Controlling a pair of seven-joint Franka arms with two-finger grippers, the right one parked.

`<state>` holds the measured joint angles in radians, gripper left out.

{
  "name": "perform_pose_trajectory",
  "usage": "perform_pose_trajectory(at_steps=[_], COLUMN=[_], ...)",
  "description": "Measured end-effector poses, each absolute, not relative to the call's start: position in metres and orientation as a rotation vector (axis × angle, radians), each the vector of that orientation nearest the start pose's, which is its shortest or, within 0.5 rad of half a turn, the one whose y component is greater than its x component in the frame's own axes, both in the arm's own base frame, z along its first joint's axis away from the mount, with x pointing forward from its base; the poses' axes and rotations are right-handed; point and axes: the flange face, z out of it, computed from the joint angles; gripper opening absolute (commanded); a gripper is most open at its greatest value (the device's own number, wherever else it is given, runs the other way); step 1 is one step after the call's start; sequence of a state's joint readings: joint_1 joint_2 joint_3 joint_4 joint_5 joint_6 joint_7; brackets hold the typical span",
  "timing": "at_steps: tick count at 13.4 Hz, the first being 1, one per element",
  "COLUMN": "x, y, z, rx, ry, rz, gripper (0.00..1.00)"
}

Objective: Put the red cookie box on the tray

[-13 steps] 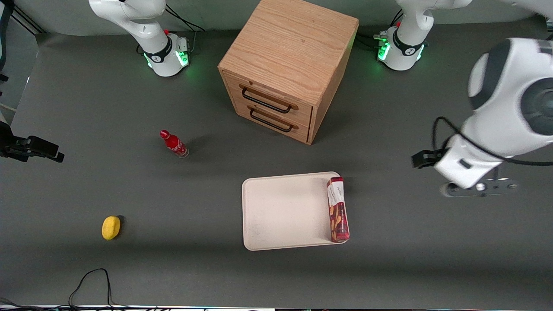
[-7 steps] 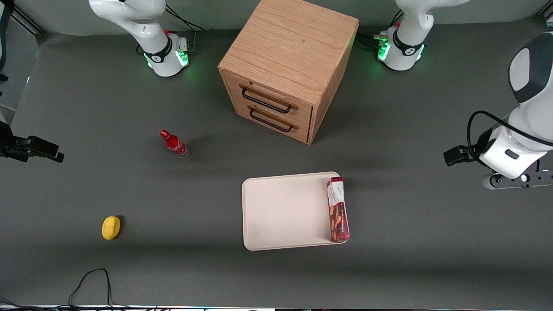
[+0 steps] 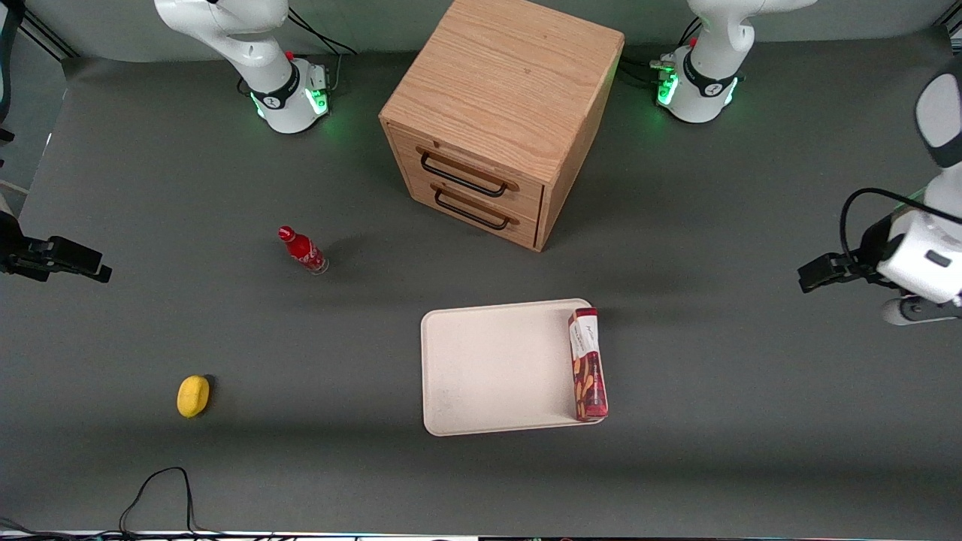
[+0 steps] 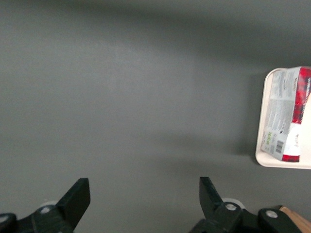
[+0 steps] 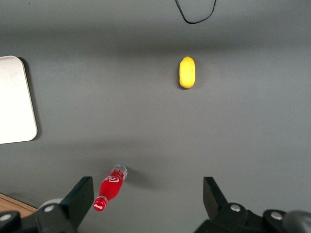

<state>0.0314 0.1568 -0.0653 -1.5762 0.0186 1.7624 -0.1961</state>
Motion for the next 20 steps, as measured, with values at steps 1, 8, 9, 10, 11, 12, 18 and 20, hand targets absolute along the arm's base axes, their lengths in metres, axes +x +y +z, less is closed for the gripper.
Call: perform_pose_trajectory(at_steps=[1,8,9,10,11,12,18,20], x=[0.613,0.6,0.599,0.598,0.598,0.598,0.592,0.591], y=[-0.012,-0.017,-0.017,-0.018,-0.018,-0.018,-0.017,-0.017], z=[0.551,0.56,0.559,0.558,0.558,0.559,0.563,0.563], rx=[-3.132,-3.137,-3.144,-3.149,-3.152,-3.154,-3.156,-3.155], ry=[-0.268,-0.223,-0.218,-0.211,-0.2,-0.182,-0.116,-0.11], rz=[-0.055,0.02,0.038,0.045,0.046,0.045,0.079,0.086], gripper=[1.0,1.0,1.0,1.0,1.0,1.0,1.0,1.0])
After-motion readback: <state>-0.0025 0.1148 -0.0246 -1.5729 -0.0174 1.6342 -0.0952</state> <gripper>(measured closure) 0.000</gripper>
